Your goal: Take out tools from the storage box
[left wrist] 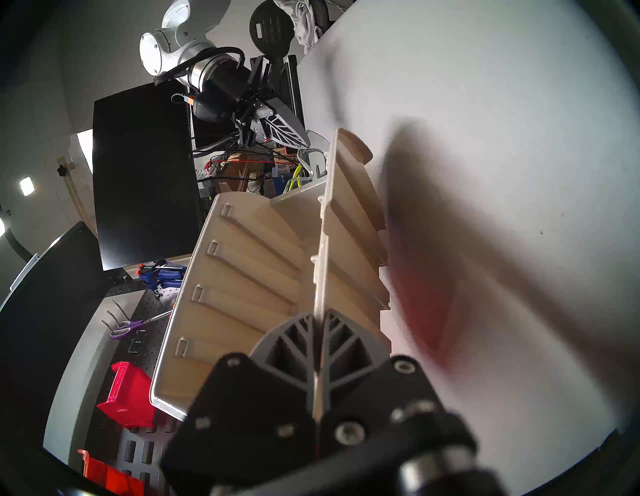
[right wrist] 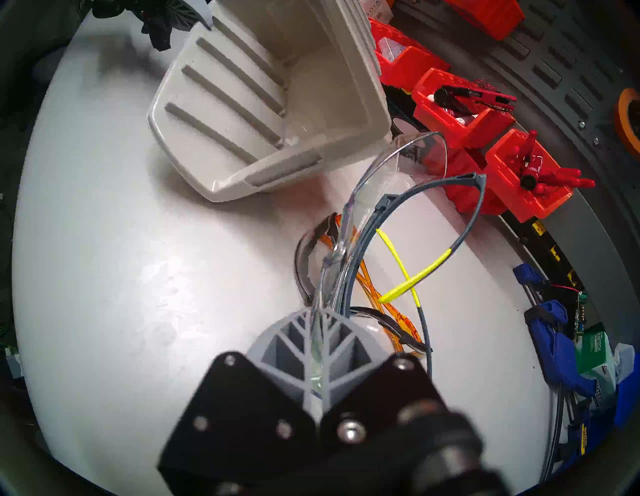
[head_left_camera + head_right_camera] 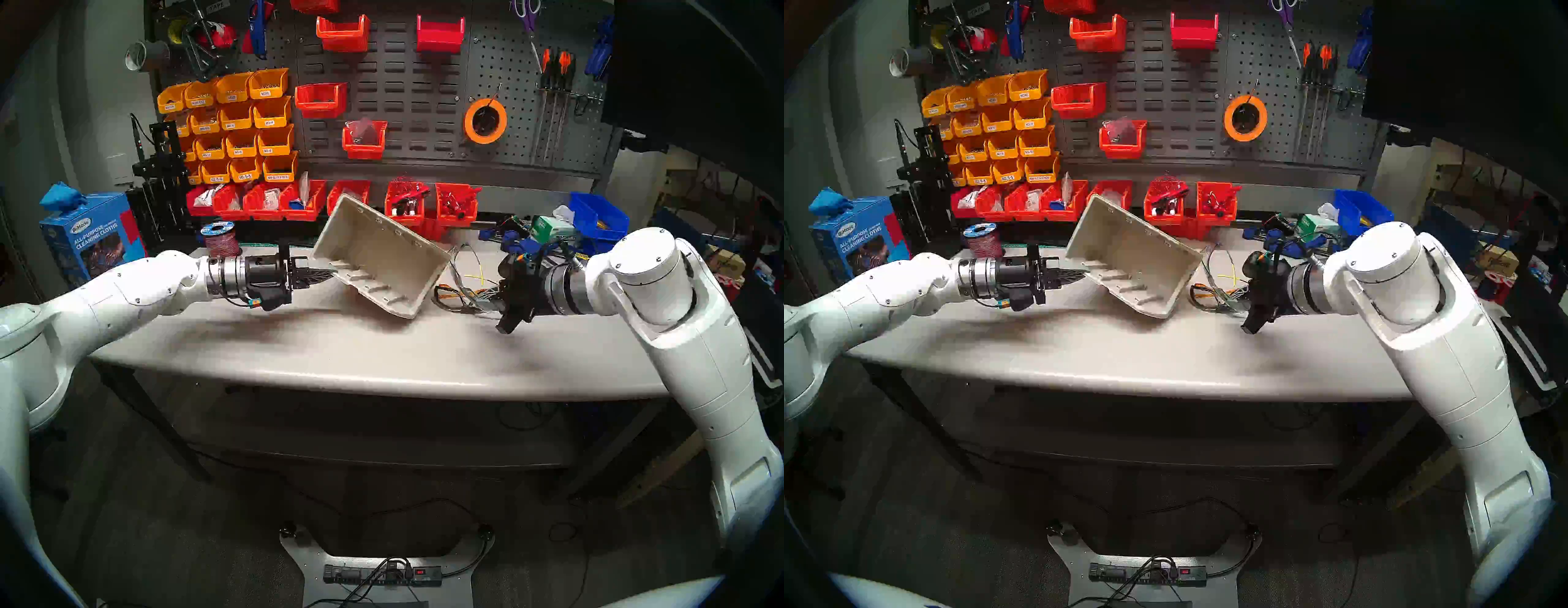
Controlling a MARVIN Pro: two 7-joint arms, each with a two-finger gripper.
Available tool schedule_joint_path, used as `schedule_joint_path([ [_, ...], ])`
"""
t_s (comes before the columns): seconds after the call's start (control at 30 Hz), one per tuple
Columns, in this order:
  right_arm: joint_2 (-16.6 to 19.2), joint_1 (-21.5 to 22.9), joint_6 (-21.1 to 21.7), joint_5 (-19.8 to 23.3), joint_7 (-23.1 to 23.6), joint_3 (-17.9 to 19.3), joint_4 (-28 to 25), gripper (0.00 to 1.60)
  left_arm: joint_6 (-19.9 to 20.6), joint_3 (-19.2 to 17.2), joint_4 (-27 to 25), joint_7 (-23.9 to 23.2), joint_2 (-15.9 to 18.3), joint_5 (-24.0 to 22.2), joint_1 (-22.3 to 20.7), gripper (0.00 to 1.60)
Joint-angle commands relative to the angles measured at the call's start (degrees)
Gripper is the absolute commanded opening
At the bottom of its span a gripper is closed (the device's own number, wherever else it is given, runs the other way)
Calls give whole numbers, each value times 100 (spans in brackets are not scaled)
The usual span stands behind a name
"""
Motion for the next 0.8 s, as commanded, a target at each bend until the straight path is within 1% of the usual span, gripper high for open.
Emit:
schedule_joint_path([
  [0.0,53,217,92,-177,-58,-114,31,22,10,-46,3,492,-10,-54,-159,0],
  [0.03,55,237,115,-188,-50,-135,42,47,10,-47,3,491,-10,-54,-159,0],
  [0.07,56,251,126,-193,-44,-148,51,64,10,-47,2,490,-9,-54,-159,0],
  [0.1,66,270,143,-211,-42,-174,64,99,10,-48,2,489,-9,-55,-159,0],
  [0.13,74,280,145,-226,-43,-192,74,143,10,-48,2,488,-9,-55,-158,0],
  [0.17,90,294,149,-250,-42,-221,81,157,10,-49,1,487,-9,-55,-158,0],
  [0.2,96,298,160,-260,-44,-233,92,160,10,-49,1,487,-9,-56,-158,0],
  [0.6,232,200,154,-338,-44,-261,73,160,10,-38,7,503,-11,-51,-163,0],
  [0.77,261,129,80,-418,-164,-211,-25,160,10,-43,4,494,-10,-54,-161,0],
])
